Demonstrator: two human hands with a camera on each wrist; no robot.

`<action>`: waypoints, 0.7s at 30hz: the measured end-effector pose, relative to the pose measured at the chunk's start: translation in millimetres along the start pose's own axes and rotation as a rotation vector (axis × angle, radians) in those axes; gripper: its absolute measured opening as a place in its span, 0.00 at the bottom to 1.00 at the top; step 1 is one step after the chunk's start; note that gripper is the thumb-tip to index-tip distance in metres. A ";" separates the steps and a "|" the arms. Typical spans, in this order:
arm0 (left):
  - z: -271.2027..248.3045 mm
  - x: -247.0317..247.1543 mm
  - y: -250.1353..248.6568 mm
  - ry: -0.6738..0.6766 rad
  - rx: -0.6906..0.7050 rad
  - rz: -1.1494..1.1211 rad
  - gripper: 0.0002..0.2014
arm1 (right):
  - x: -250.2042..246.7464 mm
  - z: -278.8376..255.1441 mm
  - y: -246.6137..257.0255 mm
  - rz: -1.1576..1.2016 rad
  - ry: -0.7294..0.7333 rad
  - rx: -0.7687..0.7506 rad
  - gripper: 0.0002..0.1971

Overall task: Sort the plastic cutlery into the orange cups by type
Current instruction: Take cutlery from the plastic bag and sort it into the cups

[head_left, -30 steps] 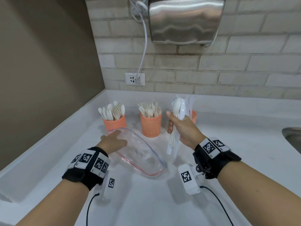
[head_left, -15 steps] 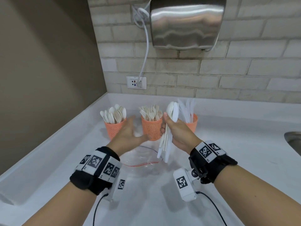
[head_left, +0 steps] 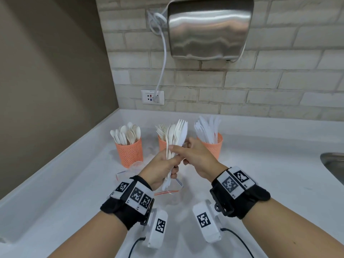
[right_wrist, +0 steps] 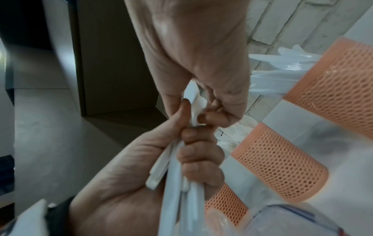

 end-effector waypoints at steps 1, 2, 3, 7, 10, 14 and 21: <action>1.4 -1.1 0.5 -0.005 0.011 -0.016 0.08 | -1.7 -0.3 -0.6 0.037 -0.038 -0.005 0.08; 3.1 -2.5 1.4 -0.004 0.012 -0.037 0.06 | -2.7 -0.6 -0.6 0.056 -0.052 -0.009 0.10; 4.7 -4.0 2.0 0.005 0.010 -0.063 0.05 | -3.1 -0.5 -0.1 0.058 -0.050 -0.012 0.12; 9.3 -9.3 2.5 0.036 -0.008 -0.188 0.07 | -5.5 2.3 2.0 0.049 -0.019 0.005 0.13; 12.3 -10.4 2.3 0.024 -0.025 -0.234 0.09 | -5.8 4.9 0.8 0.123 -0.056 0.003 0.11; 16.3 -12.9 -1.3 0.015 -0.026 -0.249 0.12 | -7.5 7.0 1.8 0.334 -0.173 -0.031 0.09; 23.8 -17.2 -4.4 -0.020 -0.122 -0.353 0.01 | -20.0 14.9 -0.4 0.258 -0.276 -0.034 0.07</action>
Point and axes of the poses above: each hand's wrist, its own z-axis towards the middle knuckle, its own x-axis out of the palm, y = z × x, the point moved 4 cm from there along z, towards the middle knuckle, and after that the axes turned 15 degrees about -x, right-handed, at the moved point
